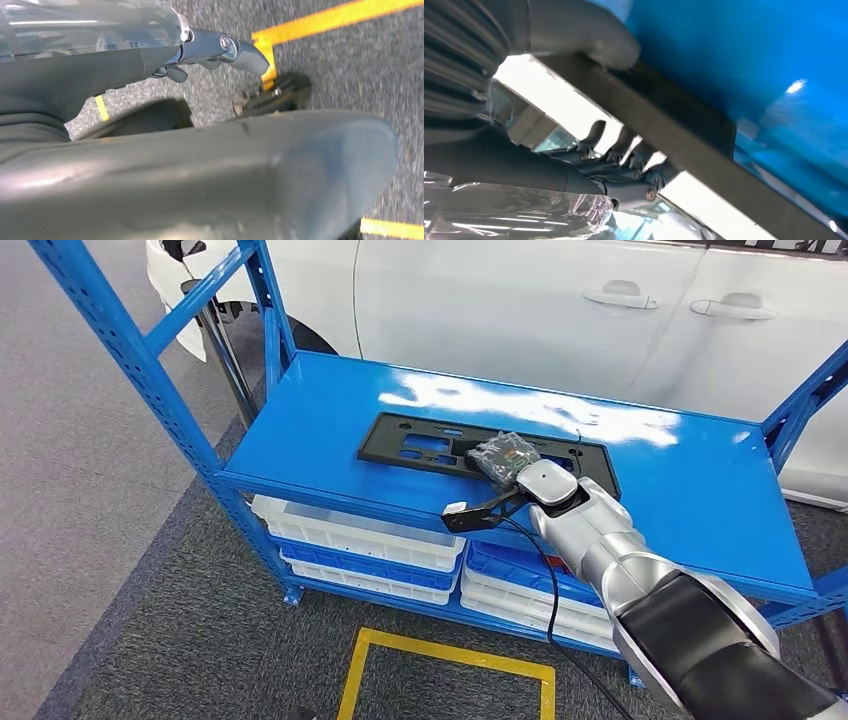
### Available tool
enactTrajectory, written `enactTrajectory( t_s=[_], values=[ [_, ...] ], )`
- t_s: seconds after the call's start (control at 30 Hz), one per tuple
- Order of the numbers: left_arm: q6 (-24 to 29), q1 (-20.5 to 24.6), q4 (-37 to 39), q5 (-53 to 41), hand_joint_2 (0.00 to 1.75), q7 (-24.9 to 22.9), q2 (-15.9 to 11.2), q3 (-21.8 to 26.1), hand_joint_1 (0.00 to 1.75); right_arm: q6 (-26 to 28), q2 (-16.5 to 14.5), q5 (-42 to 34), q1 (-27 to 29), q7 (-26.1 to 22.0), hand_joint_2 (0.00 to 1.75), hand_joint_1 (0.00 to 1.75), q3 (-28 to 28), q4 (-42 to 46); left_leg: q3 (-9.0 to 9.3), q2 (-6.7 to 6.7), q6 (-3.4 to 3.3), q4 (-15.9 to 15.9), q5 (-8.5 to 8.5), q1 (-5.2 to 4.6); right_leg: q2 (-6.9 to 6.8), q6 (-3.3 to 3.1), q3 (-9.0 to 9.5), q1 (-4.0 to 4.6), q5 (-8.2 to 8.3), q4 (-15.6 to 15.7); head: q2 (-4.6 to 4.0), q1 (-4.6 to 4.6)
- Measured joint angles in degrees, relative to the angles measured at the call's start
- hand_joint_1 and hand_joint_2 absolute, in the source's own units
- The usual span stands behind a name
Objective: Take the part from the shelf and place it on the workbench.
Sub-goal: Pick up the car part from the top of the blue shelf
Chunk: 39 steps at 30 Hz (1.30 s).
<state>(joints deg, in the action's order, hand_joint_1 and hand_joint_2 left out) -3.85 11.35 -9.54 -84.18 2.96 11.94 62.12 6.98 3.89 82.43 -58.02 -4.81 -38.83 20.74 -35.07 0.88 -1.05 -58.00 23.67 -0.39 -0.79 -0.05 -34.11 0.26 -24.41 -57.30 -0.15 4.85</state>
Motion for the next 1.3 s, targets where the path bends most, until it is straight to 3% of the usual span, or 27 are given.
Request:
enactTrajectory(
  t_s=[0.07,0.17,0.2,0.23,0.27,0.37,0.4,0.5,0.57,0.63,0.7,0.73,0.77,0.8,0.87,0.9,0.93,1.07,1.13,1.2,1.23,1.27,1.3],
  values=[
    [0.0,0.1,0.0,0.0,0.00,0.1,0.0,0.0,0.00,0.0,0.0,0.1,-0.2,-0.1,1.75,1.63,-0.2,0.0,-1.04,-0.04,0.63,-2.6,1.79,0.02,-0.12,-0.52,0.39,-0.35,0.30,0.6,0.00,0.01],
    [-0.1,0.2,0.0,0.0,0.00,0.1,0.0,0.0,0.00,0.0,0.3,0.2,-0.4,-0.2,1.75,1.68,-0.5,0.0,-5.94,-0.10,1.43,-13.3,7.06,0.39,-0.23,-0.87,0.57,-0.43,0.36,0.8,0.00,0.02],
    [-0.1,0.1,0.0,0.0,0.00,0.1,0.0,0.0,0.00,0.0,0.5,0.2,-0.4,-0.3,1.75,1.69,-0.6,0.0,-7.25,-0.12,1.62,-16.0,7.81,0.54,-0.23,-0.87,0.56,-0.44,0.32,0.7,0.00,0.01],
    [-0.1,0.1,0.0,0.0,0.00,0.1,0.0,0.0,0.00,0.1,0.6,0.2,-0.4,-0.4,1.75,1.70,-0.7,0.0,-7.62,-0.13,1.78,-16.7,7.48,0.69,-0.20,-0.84,0.54,-0.47,0.27,0.6,0.00,0.02],
    [-0.1,0.1,0.0,0.0,0.00,0.2,0.0,0.0,0.00,0.3,0.7,0.1,-0.4,-0.6,1.75,1.72,-0.7,0.0,-6.86,-0.15,1.91,-15.1,6.10,0.85,-0.15,-0.75,0.54,-0.52,0.17,0.4,0.00,0.02],
    [-0.1,0.2,0.0,0.0,0.00,0.3,0.0,0.0,0.00,1.3,1.1,-1.3,-0.5,-2.3,1.75,1.75,-0.8,0.2,-1.44,0.00,1.81,-3.9,1.20,1.21,0.06,-0.06,0.36,-0.52,-0.39,-0.4,0.00,0.01],
    [-0.1,0.2,0.0,0.1,0.00,0.3,0.0,0.0,0.00,1.7,1.2,-2.4,-0.5,-3.3,1.75,1.75,-0.6,0.5,-0.53,0.12,1.52,-1.7,0.66,1.19,0.11,0.26,0.16,-0.49,-0.50,-0.7,0.00,0.00],
    [0.1,0.0,0.0,0.2,0.00,0.5,0.0,0.0,0.00,3.3,1.6,-7.0,-0.6,-7.4,1.75,1.74,0.5,1.8,-0.52,0.33,0.34,-0.9,0.45,0.85,0.13,1.21,-0.39,-0.57,-0.50,-0.9,0.00,0.00],
    [0.3,0.0,0.0,0.5,0.87,0.6,0.0,0.0,0.00,4.3,1.6,-11.4,-0.7,-11.5,1.75,1.75,2.0,4.0,-0.42,0.33,-0.31,-0.5,0.19,0.87,0.13,1.64,-1.08,-0.81,-1.61,-2.3,0.00,0.00],
    [0.2,0.1,0.0,1.0,1.75,1.1,0.0,0.1,0.00,3.8,1.6,-16.5,-0.9,-15.2,1.75,1.75,3.5,7.4,-0.34,0.31,-0.67,-0.4,0.10,0.90,0.20,1.82,-3.75,-0.96,-4.81,-8.2,0.00,0.00],
    [0.0,0.1,0.0,1.3,1.75,1.9,0.0,0.2,0.00,1.1,1.4,-22.4,-1.0,-17.5,1.75,1.75,4.9,12.4,-0.34,0.27,-0.85,-0.4,0.17,0.85,0.24,1.99,-7.48,-1.01,-7.74,-16.0,0.00,0.00],
    [-0.2,0.0,0.0,1.4,1.75,2.2,0.0,0.2,0.00,-0.7,1.4,-25.4,-1.0,-18.2,1.75,1.75,5.5,15.2,-0.30,0.28,-0.90,-0.4,0.22,0.84,0.24,2.04,-8.52,-1.04,-7.84,-17.9,0.00,0.00],
    [-0.3,0.0,0.0,1.5,1.75,2.5,0.0,0.2,0.00,-2.6,1.4,-28.5,-1.0,-18.6,1.75,1.75,6.0,18.3,-0.20,0.32,-0.91,-0.4,0.28,0.84,0.24,2.03,-8.59,-1.07,-6.92,-17.8,0.00,0.00],
    [-0.4,0.0,0.0,1.6,1.75,2.9,-0.1,0.3,0.00,-4.5,1.4,-31.6,-1.0,-18.9,1.75,1.75,6.5,21.3,-0.05,0.36,-0.87,-0.4,0.38,0.85,0.23,1.95,-7.59,-1.09,-5.09,-15.4,0.00,0.00],
    [-0.5,0.0,0.0,1.8,1.75,3.7,0.0,0.3,0.00,-8.1,1.2,-38.2,-1.0,-19.8,1.75,1.75,7.5,26.9,0.24,0.43,-0.58,-0.5,0.69,0.81,0.02,1.60,-4.05,-1.04,-1.08,-7.7,0.00,0.00],
    [-0.5,0.0,0.0,2.0,1.75,4.1,0.0,0.4,0.00,-9.9,1.0,-41.6,-1.0,-20.3,1.75,1.75,8.1,29.3,0.22,0.43,-0.32,-0.6,0.84,0.71,-0.03,1.38,-2.64,-0.89,-0.12,-4.4,0.00,0.00],
    [-0.5,0.0,0.0,2.1,1.75,4.6,0.0,0.5,0.00,-11.5,0.8,-45.0,-0.8,-20.7,1.75,1.75,8.7,31.7,0.09,0.40,-0.03,-0.7,0.90,0.64,-0.03,1.17,-1.88,-0.73,0.20,-2.5,0.00,0.01],
    [-0.7,-0.1,-0.1,2.2,1.75,6.5,0.0,0.7,0.00,-16.9,1.0,-59.1,2.2,-21.7,1.75,1.75,10.7,41.5,-0.39,0.12,1.08,-1.5,1.68,0.60,0.32,0.20,-1.40,-0.69,-0.04,-1.0,-0.01,0.00],
    [-0.5,-0.1,-0.1,2.4,1.75,7.5,0.0,0.7,0.00,-19.4,2.4,-67.7,4.6,-22.1,1.75,1.75,10.9,46.5,-2.27,-0.06,1.48,-6.0,4.37,0.69,0.23,-0.37,-1.02,-0.74,-0.02,-0.8,-0.01,0.00],
    [0.0,-0.2,-0.1,2.7,1.75,8.3,0.0,0.7,0.00,-21.4,4.0,-75.3,7.8,-22.5,1.75,1.75,10.8,51.0,-5.69,-0.13,1.73,-13.4,7.48,0.74,0.16,-0.73,-0.86,-0.54,-0.17,-0.8,0.00,0.00],
    [0.4,-0.3,-0.1,2.9,1.75,8.5,0.0,0.8,0.00,-22.1,4.8,-78.1,9.6,-22.6,1.75,1.75,10.7,52.9,-6.95,-0.15,1.82,-15.9,8.05,0.76,0.16,-0.80,-0.79,-0.46,-0.24,-0.8,0.00,0.00],
    [1.0,-0.3,-0.1,3.0,1.75,8.6,0.0,0.9,0.00,-22.7,5.7,-80.5,11.5,-22.6,1.75,1.75,10.3,54.7,-7.27,-0.15,1.85,-16.3,7.57,0.77,0.20,-0.83,-0.75,-0.43,-0.31,-0.9,0.00,0.00],
    [1.7,-0.4,-0.1,3.1,1.75,8.7,0.0,0.9,0.00,-23.4,6.5,-82.6,13.4,-22.6,1.75,1.75,9.9,56.4,-6.58,-0.16,1.83,-14.7,6.15,0.79,0.28,-0.78,-0.72,-0.43,-0.40,-1.0,0.00,0.01]
  ],
)
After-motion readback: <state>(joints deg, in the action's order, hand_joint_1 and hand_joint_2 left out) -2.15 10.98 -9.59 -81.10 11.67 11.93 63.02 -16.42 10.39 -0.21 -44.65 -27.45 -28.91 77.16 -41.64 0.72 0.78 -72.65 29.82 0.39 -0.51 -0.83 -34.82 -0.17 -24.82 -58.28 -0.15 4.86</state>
